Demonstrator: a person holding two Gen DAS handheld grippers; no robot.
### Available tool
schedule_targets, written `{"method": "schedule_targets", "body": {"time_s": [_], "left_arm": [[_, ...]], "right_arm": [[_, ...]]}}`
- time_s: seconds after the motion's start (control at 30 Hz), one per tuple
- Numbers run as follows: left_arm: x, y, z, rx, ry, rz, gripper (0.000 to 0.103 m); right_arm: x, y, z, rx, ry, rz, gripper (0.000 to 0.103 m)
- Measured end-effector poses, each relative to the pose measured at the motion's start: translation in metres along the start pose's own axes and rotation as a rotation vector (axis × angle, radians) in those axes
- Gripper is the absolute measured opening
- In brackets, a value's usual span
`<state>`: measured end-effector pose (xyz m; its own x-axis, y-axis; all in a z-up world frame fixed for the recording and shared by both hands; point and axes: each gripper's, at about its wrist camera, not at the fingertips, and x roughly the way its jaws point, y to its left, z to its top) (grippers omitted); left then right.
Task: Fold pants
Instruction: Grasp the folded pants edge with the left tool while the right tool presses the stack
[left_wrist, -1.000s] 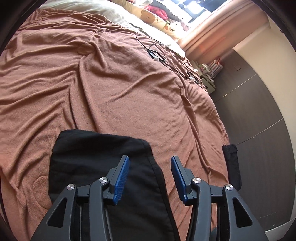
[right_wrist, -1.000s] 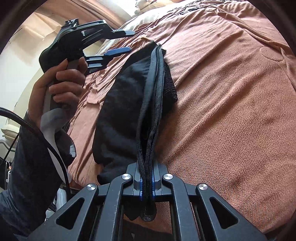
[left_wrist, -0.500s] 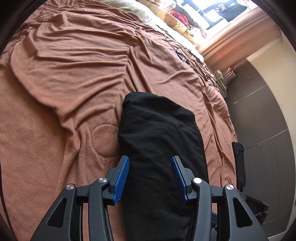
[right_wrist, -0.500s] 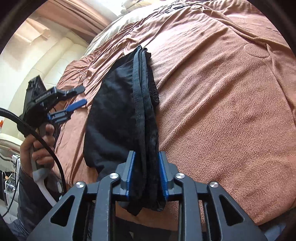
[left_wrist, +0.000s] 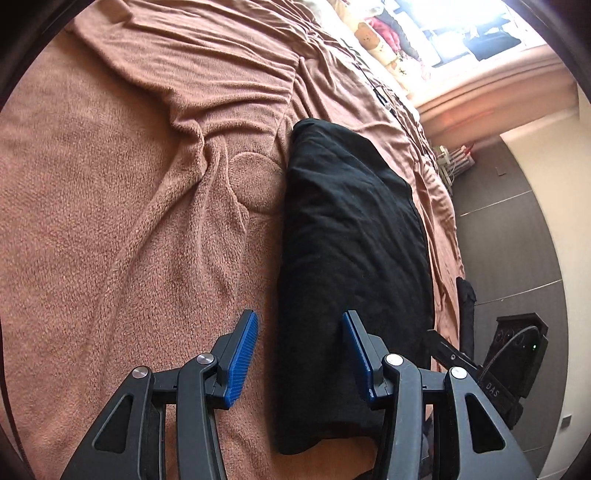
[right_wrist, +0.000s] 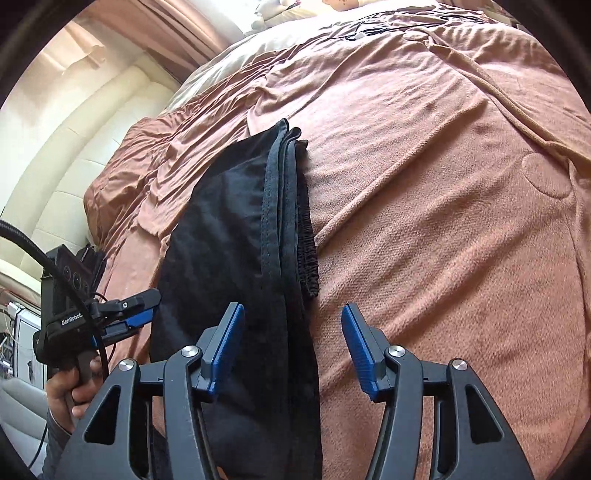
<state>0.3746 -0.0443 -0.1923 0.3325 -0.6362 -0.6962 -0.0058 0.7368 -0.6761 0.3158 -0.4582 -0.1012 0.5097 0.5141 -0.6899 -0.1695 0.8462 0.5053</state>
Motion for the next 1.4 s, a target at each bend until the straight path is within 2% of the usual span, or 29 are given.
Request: {"method": "schedule_targets", "body": {"time_s": [0.37, 0.53, 0.57, 0.7, 0.87, 1.1, 1.4], "left_arm": [[0.003, 0.008, -0.013, -0.068, 0.011, -0.096, 0.05], [0.002, 0.005, -0.025, -0.045, 0.009, -0.104, 0.049], [0.001, 0.005, -0.024, -0.043, 0.005, -0.106, 0.047], [0.003, 0.005, -0.024, -0.048, 0.003, -0.109, 0.029], [-0.002, 0.003, -0.021, -0.041, -0.006, -0.116, 0.013], [-0.023, 0.002, -0.02, -0.028, -0.025, -0.119, 0.01], [-0.056, 0.026, -0.025, -0.026, -0.024, -0.079, 0.01]], "right_arm": [[0.042, -0.002, 0.033, -0.028, 0.007, 0.02, 0.053], [0.05, -0.007, 0.03, -0.02, 0.024, 0.07, 0.053], [0.052, -0.008, 0.03, -0.023, 0.032, 0.079, 0.053], [0.056, -0.006, 0.028, -0.031, 0.037, 0.08, 0.053], [0.054, 0.0, 0.028, -0.04, 0.028, 0.065, 0.043], [0.053, 0.008, 0.028, -0.048, 0.046, 0.068, 0.039], [0.057, 0.037, 0.014, -0.069, 0.1, 0.095, 0.037]]}}
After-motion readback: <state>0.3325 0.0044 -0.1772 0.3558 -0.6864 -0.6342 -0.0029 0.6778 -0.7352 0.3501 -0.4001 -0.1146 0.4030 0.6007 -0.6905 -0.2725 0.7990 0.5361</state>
